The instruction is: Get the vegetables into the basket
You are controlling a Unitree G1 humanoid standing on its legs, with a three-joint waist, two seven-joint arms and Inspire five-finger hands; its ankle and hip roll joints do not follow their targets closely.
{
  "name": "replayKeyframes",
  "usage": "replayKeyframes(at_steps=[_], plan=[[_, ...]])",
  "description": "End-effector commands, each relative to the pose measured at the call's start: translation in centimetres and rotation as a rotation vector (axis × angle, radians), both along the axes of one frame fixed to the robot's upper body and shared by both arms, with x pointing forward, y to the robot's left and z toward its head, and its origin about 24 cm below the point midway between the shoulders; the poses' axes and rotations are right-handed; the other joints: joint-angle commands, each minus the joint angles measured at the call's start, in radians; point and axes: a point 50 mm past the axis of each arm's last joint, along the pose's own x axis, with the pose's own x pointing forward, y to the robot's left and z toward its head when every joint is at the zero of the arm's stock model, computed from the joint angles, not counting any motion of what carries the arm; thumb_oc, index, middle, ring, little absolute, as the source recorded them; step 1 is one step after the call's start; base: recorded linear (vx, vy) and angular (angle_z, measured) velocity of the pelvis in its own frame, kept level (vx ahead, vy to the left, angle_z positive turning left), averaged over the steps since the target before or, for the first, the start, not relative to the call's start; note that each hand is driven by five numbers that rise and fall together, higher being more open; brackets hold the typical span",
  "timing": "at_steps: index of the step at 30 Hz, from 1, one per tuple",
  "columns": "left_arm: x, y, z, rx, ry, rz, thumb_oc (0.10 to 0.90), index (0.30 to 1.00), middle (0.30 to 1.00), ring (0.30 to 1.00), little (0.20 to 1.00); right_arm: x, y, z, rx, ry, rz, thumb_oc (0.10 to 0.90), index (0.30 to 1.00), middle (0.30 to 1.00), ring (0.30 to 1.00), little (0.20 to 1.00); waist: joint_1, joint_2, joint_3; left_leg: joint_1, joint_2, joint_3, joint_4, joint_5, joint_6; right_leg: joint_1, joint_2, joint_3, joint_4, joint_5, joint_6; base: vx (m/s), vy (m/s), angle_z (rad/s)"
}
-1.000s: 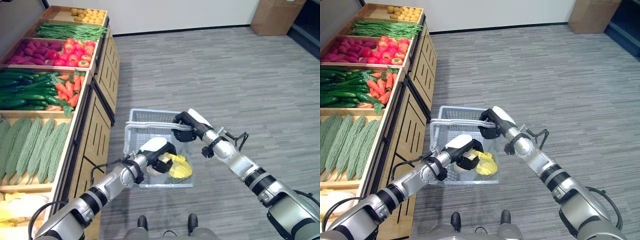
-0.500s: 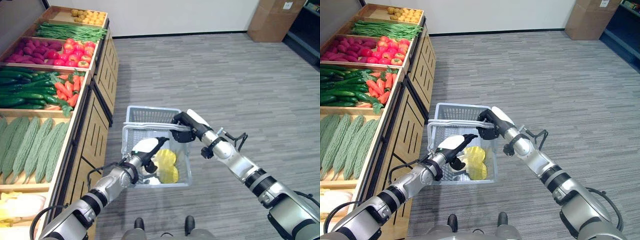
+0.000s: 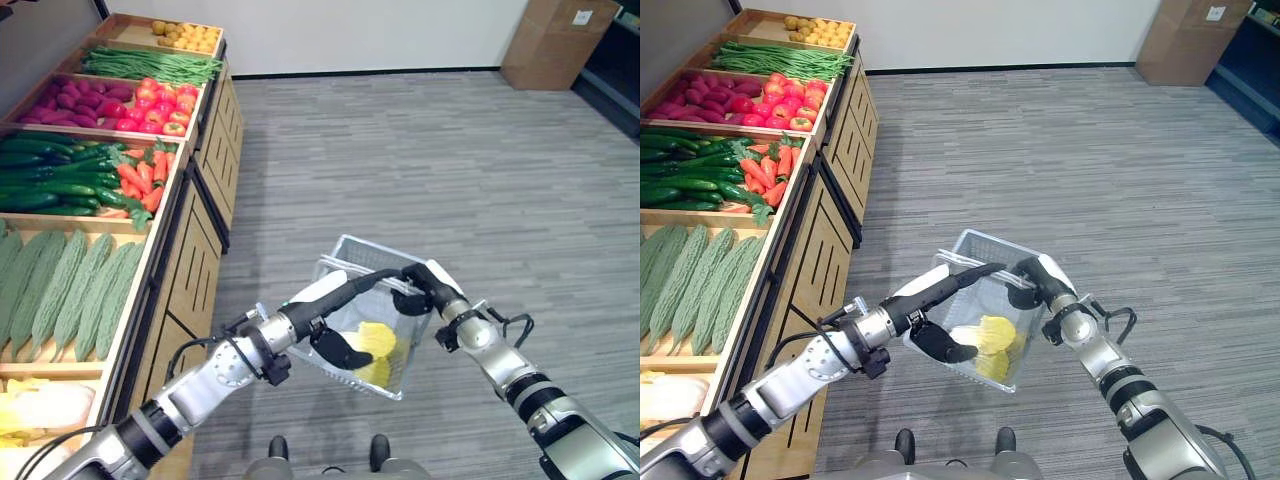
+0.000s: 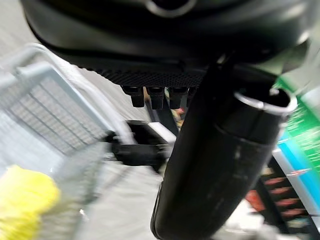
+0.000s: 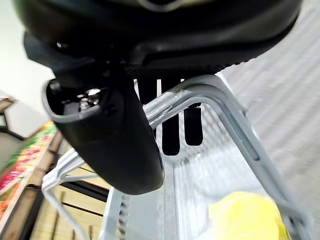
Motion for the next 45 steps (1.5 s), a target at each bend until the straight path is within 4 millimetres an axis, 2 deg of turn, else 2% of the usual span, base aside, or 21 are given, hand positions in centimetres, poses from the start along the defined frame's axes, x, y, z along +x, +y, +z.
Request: replayKeyframes(at_steps=[1, 3, 6, 9, 10, 11, 13, 14, 16, 17, 18, 19, 20, 22, 23, 25, 28, 32, 33, 39, 45], plan=[[0.5, 1.5, 0.6, -0.267, 0.137, 0.075, 0.9, 1.0, 1.0, 1.0, 1.0, 2.9, -1.5, 5.4, 0.001, -0.275, -0.046, 0.4, 0.3, 0.3, 0.3, 0.3, 0.018, -0.021, -0.084, -0.01, -0.008, -0.005, 0.001, -0.035, -0.011, 0.031, -0.021, -0.016, 0.0, -0.001, 0.065, -0.04, -0.006, 0.01], [0.2, 2.7, 0.0, -0.311, 0.187, 0.144, 0.9, 1.0, 1.0, 1.0, 1.0, 1.6, -2.8, 4.2, -0.008, -0.238, -0.096, 0.4, 0.3, 0.3, 0.3, 0.3, 0.021, -0.02, -0.083, -0.012, -0.009, -0.007, 0.001, -0.032, -0.012, 0.03, -0.022, -0.02, 0.0, 0.0, 0.065, -0.02, -0.004, 0.0], [-0.4, 5.6, -2.5, -0.365, 0.302, 0.344, 0.9, 1.0, 1.0, 1.0, 1.0, -1.0, -5.0, 2.3, -0.026, -0.186, -0.185, 0.4, 0.3, 0.3, 0.3, 0.3, 0.024, -0.019, -0.079, -0.016, -0.01, -0.012, 0.001, -0.026, -0.011, 0.03, -0.022, -0.025, 0.0, 0.003, 0.065, -0.01, -0.003, 0.02], [-0.9, 7.4, -3.4, -0.323, 0.3, 0.437, 0.9, 1.0, 1.0, 1.0, 1.0, -2.7, -6.3, 1.2, -0.034, -0.154, -0.245, 0.4, 0.3, 0.3, 0.3, 0.3, 0.023, -0.019, -0.076, -0.018, -0.01, -0.018, 0.001, -0.022, -0.012, 0.031, -0.023, -0.03, 0.0, 0.004, 0.065, 0.0, -0.007, 0.01], [-1.4, 9.1, -4.8, -0.267, 0.324, 0.529, 0.9, 1.0, 1.0, 1.0, 1.0, -4.2, -7.5, 0.4, -0.048, -0.122, -0.291, 0.4, 0.3, 0.3, 0.3, 0.3, 0.023, -0.02, -0.075, -0.021, -0.008, -0.021, 0.001, -0.02, -0.013, 0.03, -0.022, -0.035, 0.0, 0.004, 0.065, -0.01, -0.02, 0.06], [-1.4, 9.1, -4.9, -0.267, 0.324, 0.53, 0.9, 1.0, 1.0, 1.0, 1.0, -4.2, -7.5, 0.4, -0.048, -0.121, -0.29, 0.4, 0.3, 0.3, 0.3, 0.3, 0.023, -0.02, -0.075, -0.021, -0.008, -0.021, 0.001, -0.02, -0.013, 0.03, -0.022, -0.035, 0.0, 0.004, 0.065, -0.01, -0.025, 0.08], [-2.6, 12.1, -7.9, -0.151, 0.377, 0.709, 0.9, 1.0, 1.0, 1.0, 1.0, -6.3, -8.9, -0.5, -0.043, -0.088, -0.36, 0.4, 0.3, 0.3, 0.3, 0.3, 0.022, -0.022, -0.073, -0.023, -0.007, -0.022, 0.001, -0.017, -0.014, 0.028, -0.021, -0.038, 0.0, 0.004, 0.066, 0.0, -0.023, 0.06], [-2.6, 12.0, -7.9, -0.151, 0.377, 0.709, 0.9, 1.0, 1.0, 1.0, 1.0, -6.3, -8.9, -0.5, -0.043, -0.088, -0.36, 0.4, 0.3, 0.3, 0.3, 0.3, 0.022, -0.022, -0.073, -0.023, -0.007, -0.022, 0.001, -0.017, -0.014, 0.028, -0.021, -0.038, 0.0, 0.004, 0.066, 0.0, 0.0, 0.0], [-5.0, 14.9, -12.9, 0.028, 0.517, 0.917, 0.9, 1.0, 1.0, 1.0, 1.0, -8.3, -9.8, -1.5, -0.055, -0.033, -0.406, 0.4, 0.3, 0.3, 0.3, 0.3, 0.017, -0.021, -0.068, -0.024, -0.005, -0.02, 0.001, -0.013, -0.014, 0.025, -0.019, -0.037, 0.0, 0.005, 0.065, 0.0, 0.0, 0.0], [-4.9, 14.8, -13.0, 0.028, 0.516, 0.916, 0.9, 1.0, 1.0, 1.0, 1.0, -8.3, -9.9, -1.5, -0.056, -0.034, -0.406, 0.4, 0.3, 0.3, 0.3, 0.3, 0.017, -0.02, -0.068, -0.024, -0.005, -0.02, 0.001, -0.013, -0.014, 0.025, -0.019, -0.038, 0.0, 0.004, 0.065, 0.0, 0.0, 0.0], [-5.8, 15.2, -14.2, 0.048, 0.575, 0.946, 0.9, 1.0, 1.0, 1.0, 1.0, -8.7, -10.1, -1.6, -0.061, -0.023, -0.414, 0.4, 0.3, 0.3, 0.3, 0.3, 0.016, -0.021, -0.067, -0.024, -0.004, -0.017, 0.001, -0.013, -0.014, 0.024, -0.019, -0.037, 0.0, 0.004, 0.065, -0.01, -0.008, -0.03], [-8.0, 16.1, -17.7, 0.042, 0.765, 1.09, 0.9, 1.0, 1.0, 1.0, 1.0, -9.5, -10.4, -2.2, -0.058, 0.008, -0.436, 0.4, 0.3, 0.3, 0.3, 0.3, 0.009, -0.021, -0.067, -0.025, -0.003, -0.012, 0.001, -0.011, -0.015, 0.02, -0.017, -0.031, 0.0, 0.005, 0.064, -0.01, -0.009, -0.05], [-8.8, 16.4, -19.0, 0.05, 0.815, 1.178, 0.9, 1.0, 1.0, 1.0, 1.0, -10.5, -10.5, -3.0, -0.049, 0.038, -0.466, 0.4, 0.3, 0.3, 0.3, 0.3, 0.004, -0.02, -0.066, -0.025, -0.002, -0.007, 0.001, -0.011, -0.015, 0.017, -0.015, -0.026, 0.0, 0.006, 0.063, -0.01, -0.005, -0.09], [-9.5, 16.4, -19.8, 0.06, 0.857, 1.218, 0.9, 1.0, 1.0, 1.0, 1.0, -11.0, -10.4, -3.3, -0.039, 0.05, -0.475, 0.4, 0.3, 0.3, 0.3, 0.3, 0.001, -0.021, -0.065, -0.025, -0.001, -0.005, 0.001, -0.011, -0.015, 0.014, -0.014, -0.024, 0.0, 0.007, 0.062, 0.0, -0.006, -0.08], [-10.8, 16.5, -20.9, 0.08, 0.923, 1.286, 0.9, 1.0, 1.0, 1.0, 1.0, -12.6, -10.7, -4.4, -0.032, 0.102, -0.518, 0.4, 0.3, 0.3, 0.3, 0.3, -0.004, -0.022, -0.066, -0.026, 0.002, -0.002, 0.001, -0.011, -0.016, 0.01, -0.012, -0.022, 0.0, 0.007, 0.06, 0.0, 0.0, 0.0], [-11.4, 16.6, -21.4, 0.119, 0.952, 1.294, 0.9, 1.0, 1.0, 1.0, 1.0, -12.9, -10.6, -4.6, -0.03, 0.11, -0.523, 0.4, 0.3, 0.3, 0.3, 0.3, -0.007, -0.023, -0.066, -0.026, 0.003, -0.001, 0.001, -0.011, -0.017, 0.01, -0.011, -0.021, 0.0, 0.007, 0.06, 0.0, 0.0, 0.0], [-13.4, 16.7, -22.8, 0.362, 1.019, 1.286, 0.9, 1.0, 1.0, 1.0, 1.0, -14.5, -10.6, -5.6, 0.005, 0.141, -0.598, 0.4, 0.3, 0.3, 0.3, 0.3, -0.017, -0.027, -0.067, -0.023, 0.008, 0.006, 0.001, -0.013, -0.02, 0.009, -0.008, -0.013, 0.001, 0.006, 0.057, 0.0, 0.0, 0.0], [-15.2, 16.6, -23.6, 0.505, 1.085, 1.276, 0.9, 1.0, 1.0, 1.0, 1.0, -15.3, -10.3, -6.3, 0.016, 0.167, -0.615, 0.4, 0.3, 0.3, 0.3, 0.3, -0.022, -0.028, -0.067, -0.019, 0.011, 0.012, 0.001, -0.015, -0.022, 0.007, -0.004, -0.007, 0.003, 0.004, 0.055, 0.01, -0.013, -0.09], [-16.5, 16.6, -24.0, 0.655, 1.095, 1.217, 0.9, 1.0, 1.0, 1.0, 1.0, -16.0, -10.2, -7.0, 0.018, 0.202, -0.628, 0.4, 0.3, 0.3, 0.3, 0.3, -0.023, -0.029, -0.068, -0.016, 0.014, 0.015, 0.001, -0.016, -0.024, 0.007, 0.0, -0.005, 0.003, 0.002, 0.053, 0.02, -0.027, -0.17], [-17.6, 15.7, -24.5, 0.768, 1.104, 1.147, 0.9, 1.0, 1.0, 1.0, 1.0, -17.3, -9.9, -7.8, 0.021, 0.254, -0.646, 0.4, 0.3, 0.3, 0.3, 0.3, -0.024, -0.024, -0.057, -0.015, 0.022, 0.015, 0.001, -0.011, -0.029, 0.006, 0.007, -0.003, 0.009, -0.005, 0.049, 0.01, -0.035, -0.06], [-16.6, 15.1, -24.5, 0.717, 1.082, 1.172, 0.9, 1.0, 1.0, 1.0, 1.0, -17.8, -9.6, -8.3, 0.038, 0.278, -0.666, 0.4, 0.3, 0.3, 0.3, 0.3, -0.022, -0.016, -0.023, -0.029, 0.04, -0.002, 0.001, 0.007, -0.034, -0.032, 0.019, -0.019, 0.096, -0.048, 0.032, -0.02, -0.061, 0.04]])
